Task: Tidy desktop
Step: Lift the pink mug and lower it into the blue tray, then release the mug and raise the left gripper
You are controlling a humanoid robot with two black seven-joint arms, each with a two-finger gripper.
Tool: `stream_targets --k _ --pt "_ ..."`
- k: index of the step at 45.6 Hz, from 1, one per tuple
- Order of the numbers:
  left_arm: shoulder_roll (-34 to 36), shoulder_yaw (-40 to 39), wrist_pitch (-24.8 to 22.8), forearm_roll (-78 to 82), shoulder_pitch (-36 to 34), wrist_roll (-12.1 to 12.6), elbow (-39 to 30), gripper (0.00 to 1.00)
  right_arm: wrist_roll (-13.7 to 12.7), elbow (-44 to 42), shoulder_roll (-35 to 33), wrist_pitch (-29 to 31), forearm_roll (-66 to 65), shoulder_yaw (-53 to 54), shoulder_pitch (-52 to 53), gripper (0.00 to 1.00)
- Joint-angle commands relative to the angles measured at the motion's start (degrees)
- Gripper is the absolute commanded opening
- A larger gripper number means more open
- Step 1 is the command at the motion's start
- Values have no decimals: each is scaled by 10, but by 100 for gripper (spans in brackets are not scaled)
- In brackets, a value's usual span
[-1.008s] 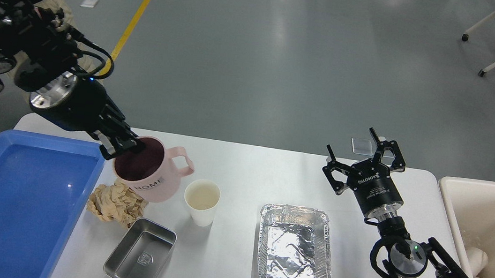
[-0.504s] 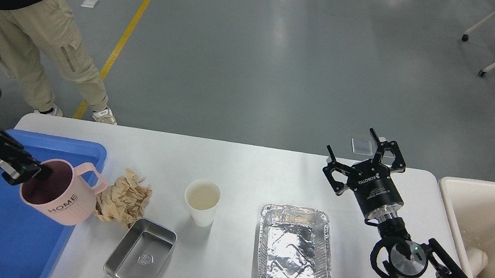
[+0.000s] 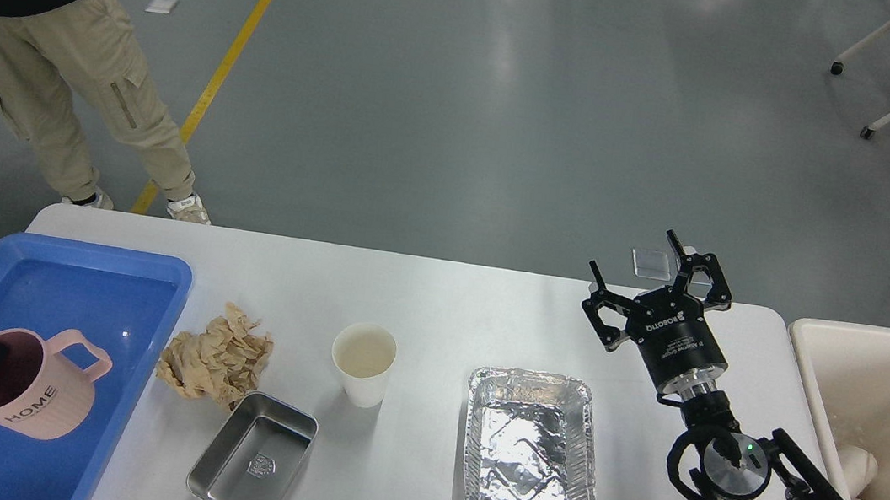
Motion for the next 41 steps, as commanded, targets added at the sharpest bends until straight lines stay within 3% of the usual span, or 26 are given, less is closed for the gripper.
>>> stream_targets --k 1,19,41 --pt "-4 -1 50 0 48 -7 30 4 0 -1 -2 0 0 1 -3 100" --pt "-44 -1 117 -3 96 -40 131 4 0 -1 3 0 0 -2 -4 100" --pt "-74 0 173 0 151 -44 208 4 0 0 2 0 0 -2 -4 100"
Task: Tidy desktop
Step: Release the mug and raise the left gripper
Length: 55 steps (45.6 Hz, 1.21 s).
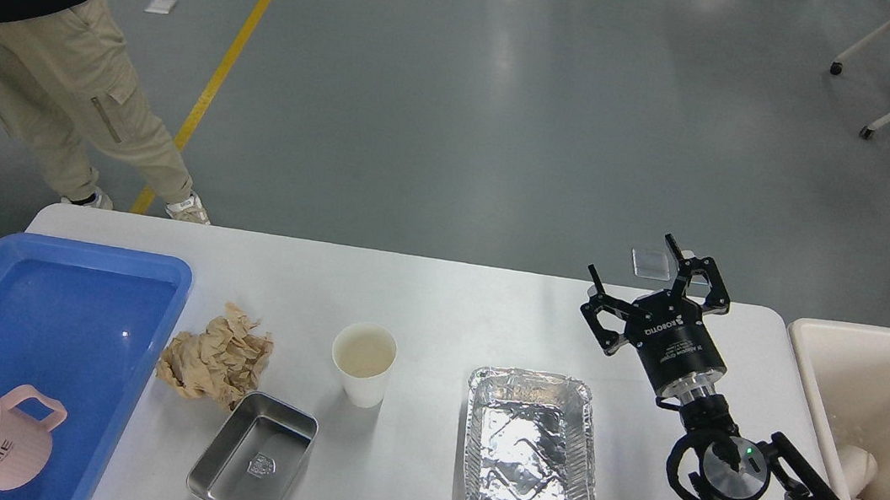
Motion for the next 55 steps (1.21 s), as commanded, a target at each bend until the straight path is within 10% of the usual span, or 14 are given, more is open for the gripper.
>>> stream_targets --k 1,26,42,55 --pt "-1 1 13 2 9 0 15 4 0 0 1 0 0 0 0 100" --pt "-26 11 29 -2 10 1 30 21 0 1 2 0 0 -1 -4 100" --pt "-31 -2 22 -107 -1 11 30 62 0 0 3 0 0 -2 -6 100" --pt "-48 -29 19 -405 -57 109 47 95 0 0 2 0 -1 -4 -7 100"
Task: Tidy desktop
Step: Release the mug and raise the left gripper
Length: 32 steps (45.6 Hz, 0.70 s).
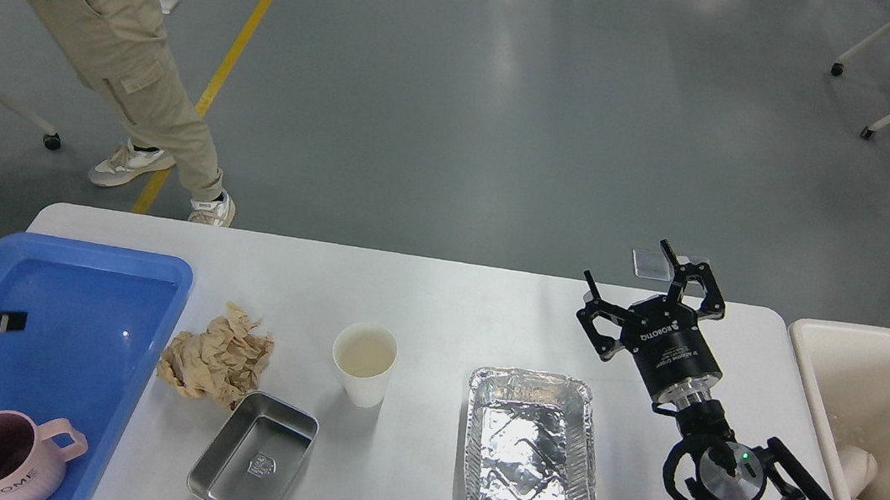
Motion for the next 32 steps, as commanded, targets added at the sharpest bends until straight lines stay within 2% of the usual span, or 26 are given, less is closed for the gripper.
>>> stream_targets --k 1,8,19,21,26,29,32 --pt "-16 -3 -1 -114 -17 39 6 96 0 0 -3 0 0 0 -1 100" --pt "-37 -24 0 -244 -18 64 15 97 0 0 -4 0 0 0 -2 100" --pt "-48 -33 -1 -443 -9 67 2 97 0 0 11 0 0 -2 -3 100" --pt "-49 -30 1 -464 -5 83 -11 97 1 0 13 0 0 -3 -3 100" --pt "-37 -31 2 -503 0 148 -35 97 0 0 14 -1 0 -3 -3 100" --pt "-35 -28 6 -530 6 169 -37 97 1 0 15 -1 0 -3 -3 100" --pt "-33 -29 9 -542 24 178 -48 97 0 0 15 -1 0 -4 -3 100"
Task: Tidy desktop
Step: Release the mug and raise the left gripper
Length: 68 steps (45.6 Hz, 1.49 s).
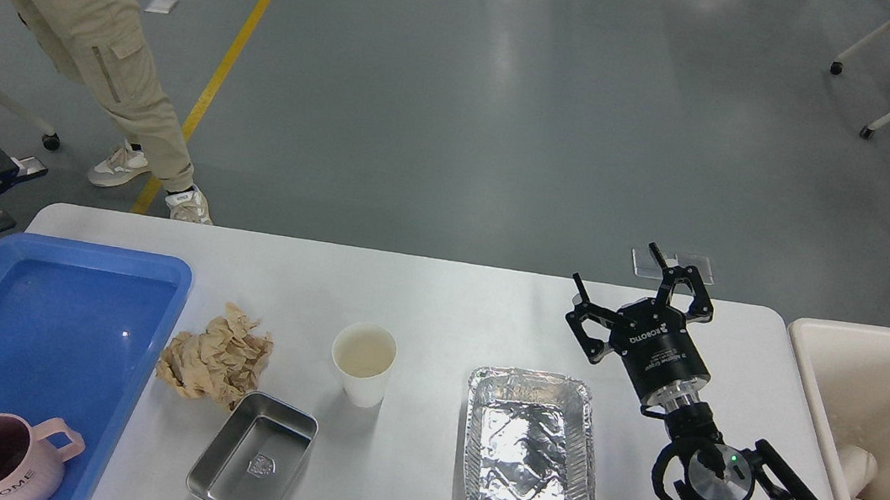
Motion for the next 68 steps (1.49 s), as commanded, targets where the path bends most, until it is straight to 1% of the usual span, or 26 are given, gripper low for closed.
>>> stream_targets --k 1,5,7,8,11,18,24,34,38,42,49,62,68 --pt "8 1 6 -32 25 27 -22 97 0 0 0 -1 0 -1 1 100" --pt "38 1 23 -34 30 34 -74 97 0 0 0 -1 0 -1 1 100" --pt "60 1 39 -34 33 46 -110 97 0 0 0 -1 0 -1 0 100" --pt "80 1 57 -33 37 60 -151 97 0 0 0 0 0 -1 0 100" --pt "99 1 74 -33 39 70 -184 97 1 0 0 -1 0 -1 0 100" --pt "137 3 78 -33 40 77 -214 97 0 0 1 -1 0 -1 -3 100" --pt "201 3 87 -32 48 77 -284 97 1 0 1 -1 0 -1 -3 100" --pt "275 15 104 -32 61 77 -357 97 0 0 0 -1 0 0 -3 100" --pt "290 25 119 -33 62 79 -373 97 0 1 -1 -1 0 -1 -3 100" --pt "291 38 135 -34 62 86 -377 97 0 1 0 -1 0 -1 -3 100" --pt "297 39 137 -60 62 101 -391 97 0 0 0 -1 0 -1 -3 100" --pt "302 38 135 -82 55 99 -405 97 0 0 1 -2 0 -1 -3 100" --pt "296 38 138 -87 54 92 -402 97 0 1 2 -2 0 -1 -4 100"
